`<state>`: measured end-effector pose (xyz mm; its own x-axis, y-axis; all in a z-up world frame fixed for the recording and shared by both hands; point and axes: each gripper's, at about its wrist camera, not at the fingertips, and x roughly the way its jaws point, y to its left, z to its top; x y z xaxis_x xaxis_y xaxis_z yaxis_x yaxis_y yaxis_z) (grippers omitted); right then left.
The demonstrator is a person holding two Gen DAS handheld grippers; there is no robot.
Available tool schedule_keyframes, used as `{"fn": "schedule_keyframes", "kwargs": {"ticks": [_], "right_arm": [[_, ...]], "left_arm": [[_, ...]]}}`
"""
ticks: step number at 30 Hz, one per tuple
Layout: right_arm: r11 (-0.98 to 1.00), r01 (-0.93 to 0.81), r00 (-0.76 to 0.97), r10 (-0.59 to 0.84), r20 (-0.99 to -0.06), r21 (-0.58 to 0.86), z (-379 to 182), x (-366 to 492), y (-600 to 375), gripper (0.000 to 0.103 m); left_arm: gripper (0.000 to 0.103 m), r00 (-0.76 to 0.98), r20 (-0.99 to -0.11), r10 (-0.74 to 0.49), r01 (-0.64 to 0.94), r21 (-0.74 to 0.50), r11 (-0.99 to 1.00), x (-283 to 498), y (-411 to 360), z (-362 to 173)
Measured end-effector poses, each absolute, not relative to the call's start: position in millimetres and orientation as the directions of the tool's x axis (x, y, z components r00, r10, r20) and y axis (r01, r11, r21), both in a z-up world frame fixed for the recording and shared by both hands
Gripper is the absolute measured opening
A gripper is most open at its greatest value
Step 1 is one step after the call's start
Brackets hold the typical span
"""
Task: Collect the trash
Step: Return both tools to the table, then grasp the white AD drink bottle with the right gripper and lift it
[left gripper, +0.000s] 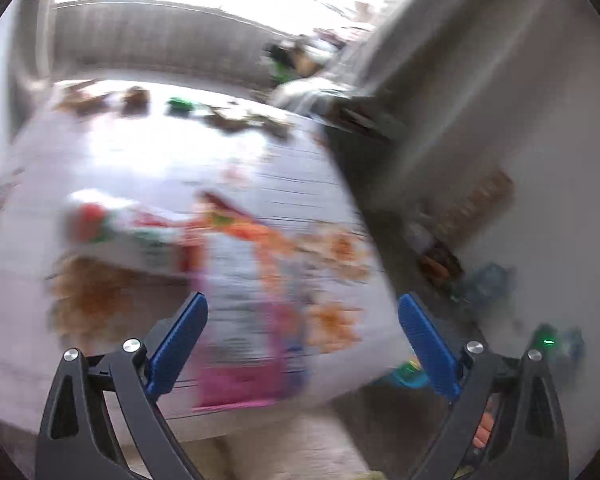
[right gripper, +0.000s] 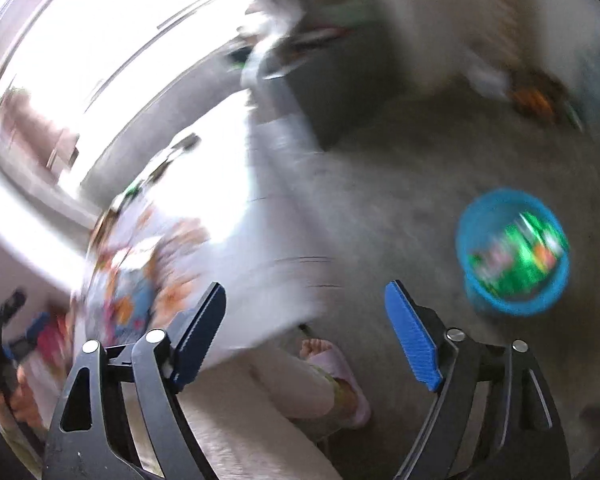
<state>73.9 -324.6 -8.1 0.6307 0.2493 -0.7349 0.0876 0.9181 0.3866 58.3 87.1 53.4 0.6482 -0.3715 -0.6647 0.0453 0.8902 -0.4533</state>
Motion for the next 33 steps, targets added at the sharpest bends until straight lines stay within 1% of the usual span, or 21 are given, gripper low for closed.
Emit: {"fn": "schedule_keyframes", "kwargs": {"ticks": [3, 6, 12, 14, 17, 20, 23, 26, 27, 28, 29, 30, 31, 32, 33], "right_arm": [[0.942, -0.097, 0.606, 0.312, -0.731, 0.321, 5.4, 86.6, -245.6, 0.085], [0.930, -0.238, 0.581, 0.367, -0.727, 0.279, 13.5, 91.5, -180.1, 0.090], [0.916, -0.367, 0.585, 0.361, -0.726, 0.160, 18.7, 101.5, -80.3, 0.093], [0.915, -0.395, 0.608, 0.329, -0.723, 0.084, 22.0, 96.6, -43.6, 0.094], [0.897, -0.435, 0.663, 0.264, -0.700, -0.073, 12.7, 94.0, -3.2, 0.095], [0.865, -0.422, 0.724, 0.141, -0.675, -0.272, -6.2, 94.5, 29.4, 0.095], [0.833, -0.407, 0.736, 0.055, -0.675, -0.375, -23.8, 95.1, 38.3, 0.094], [0.809, -0.394, 0.737, -0.006, -0.676, -0.436, -32.9, 94.3, 36.5, 0.085], [0.809, -0.392, 0.734, -0.011, -0.679, -0.438, -35.3, 94.2, 37.3, 0.079], [0.815, -0.386, 0.729, -0.018, -0.684, -0.433, -34.6, 94.7, 33.4, 0.070], [0.822, -0.379, 0.723, -0.023, -0.691, -0.425, -33.8, 95.0, 29.5, 0.063], [0.831, -0.370, 0.716, -0.029, -0.697, -0.415, -31.9, 95.8, 25.2, 0.046], [0.847, -0.355, 0.708, -0.033, -0.705, -0.396, -27.9, 97.1, 17.6, 0.033], [0.864, -0.340, 0.702, -0.029, -0.711, -0.371, -22.9, 98.3, 8.7, 0.027], [0.876, -0.329, 0.700, -0.025, -0.714, -0.353, -19.8, 100.3, 2.6, 0.018]], "left_arm": [[0.094, 0.661, -0.692, -0.291, -0.063, -0.438, 0.897, 48.5, 122.4, 38.5], [0.094, 0.674, -0.700, -0.235, -0.152, -0.443, 0.883, 38.5, 157.4, 25.5], [0.094, 0.683, -0.712, -0.163, -0.253, -0.441, 0.861, 25.2, 200.3, 11.0], [0.094, 0.682, -0.715, -0.154, -0.276, -0.447, 0.851, 22.3, 211.6, 7.1], [0.094, 0.681, -0.716, -0.154, -0.300, -0.464, 0.833, 19.5, 227.2, -0.4], [0.094, 0.680, -0.715, -0.161, -0.302, -0.473, 0.827, 18.3, 236.2, -4.9], [0.094, 0.672, -0.720, -0.173, -0.297, -0.477, 0.828, 17.5, 240.8, -8.6], [0.094, 0.665, -0.723, -0.187, -0.292, -0.482, 0.826, 22.2, 243.4, -12.1], [0.094, 0.663, -0.724, -0.190, -0.291, -0.483, 0.826, 24.4, 243.3, -13.1], [0.094, 0.660, -0.726, -0.196, -0.289, -0.485, 0.825, 26.5, 243.5, -14.2], [0.094, 0.659, -0.726, -0.199, -0.287, -0.487, 0.825, 27.1, 243.5, -14.5], [0.094, 0.658, -0.725, -0.204, -0.282, -0.489, 0.826, 29.3, 242.4, -14.4], [0.094, 0.658, -0.723, -0.208, -0.276, -0.489, 0.827, 30.8, 241.6, -13.9], [0.094, 0.660, -0.721, -0.210, -0.269, -0.488, 0.830, 31.8, 240.9, -13.1], [0.094, 0.664, -0.719, -0.207, -0.261, -0.482, 0.836, 33.5, 239.6, -11.3]]}}
